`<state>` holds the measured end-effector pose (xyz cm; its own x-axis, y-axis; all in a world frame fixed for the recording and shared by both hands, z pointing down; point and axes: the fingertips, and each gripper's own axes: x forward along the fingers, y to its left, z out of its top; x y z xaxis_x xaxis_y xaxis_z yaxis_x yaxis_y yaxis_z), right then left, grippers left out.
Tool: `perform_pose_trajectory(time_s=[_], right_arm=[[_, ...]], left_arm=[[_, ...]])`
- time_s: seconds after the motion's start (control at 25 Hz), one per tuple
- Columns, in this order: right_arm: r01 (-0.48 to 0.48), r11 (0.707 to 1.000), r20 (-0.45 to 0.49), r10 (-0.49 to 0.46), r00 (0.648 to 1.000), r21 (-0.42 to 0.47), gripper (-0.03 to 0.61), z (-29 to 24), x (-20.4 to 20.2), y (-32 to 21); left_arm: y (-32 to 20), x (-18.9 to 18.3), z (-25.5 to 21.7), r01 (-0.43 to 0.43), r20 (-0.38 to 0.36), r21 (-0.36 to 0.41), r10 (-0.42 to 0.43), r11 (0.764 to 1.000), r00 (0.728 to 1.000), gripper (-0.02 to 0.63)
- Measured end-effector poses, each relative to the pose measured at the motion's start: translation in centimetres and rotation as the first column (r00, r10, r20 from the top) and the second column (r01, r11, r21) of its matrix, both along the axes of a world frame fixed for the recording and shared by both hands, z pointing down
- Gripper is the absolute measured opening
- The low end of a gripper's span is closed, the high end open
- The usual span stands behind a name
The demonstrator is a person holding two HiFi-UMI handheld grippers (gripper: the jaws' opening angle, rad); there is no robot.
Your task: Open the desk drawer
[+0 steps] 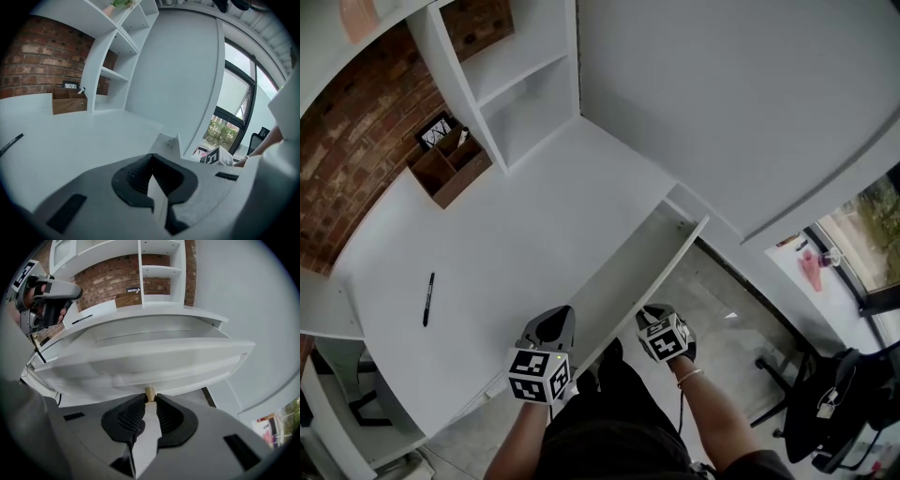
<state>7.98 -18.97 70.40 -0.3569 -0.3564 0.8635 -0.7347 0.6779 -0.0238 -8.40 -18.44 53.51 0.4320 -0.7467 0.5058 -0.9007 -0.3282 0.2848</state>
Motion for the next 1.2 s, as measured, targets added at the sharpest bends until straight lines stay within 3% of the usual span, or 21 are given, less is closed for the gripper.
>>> perform_pose_trajectory(time_s=[0.64,0.76,0.96,1.2], right_arm=[[-0.101,0.995,0.011,0.101,0.995,0.019,0.077,-0.5,3.3,2.7],[-0.140,0.989,0.010,0.140,0.990,0.041,0.024,-1.2,3.8,3.3],[-0.293,0.953,0.175,0.277,0.945,0.075,0.014,-4.8,4.0,3.9],[-0.327,0.932,0.281,0.275,0.920,0.158,0.011,-9.4,2.9,4.7]], left_arm=[[2.4,3.0,-0.4,-0.082,0.011,0.001,0.082,0.997,0.997,0.009],[2.9,3.0,-0.5,-0.084,0.012,0.006,0.084,0.996,0.996,0.008],[3.8,2.8,-1.0,-0.083,0.014,0.018,0.083,0.996,0.996,0.009],[4.9,2.5,-2.0,-0.067,-0.001,0.045,0.067,0.997,0.998,0.008]])
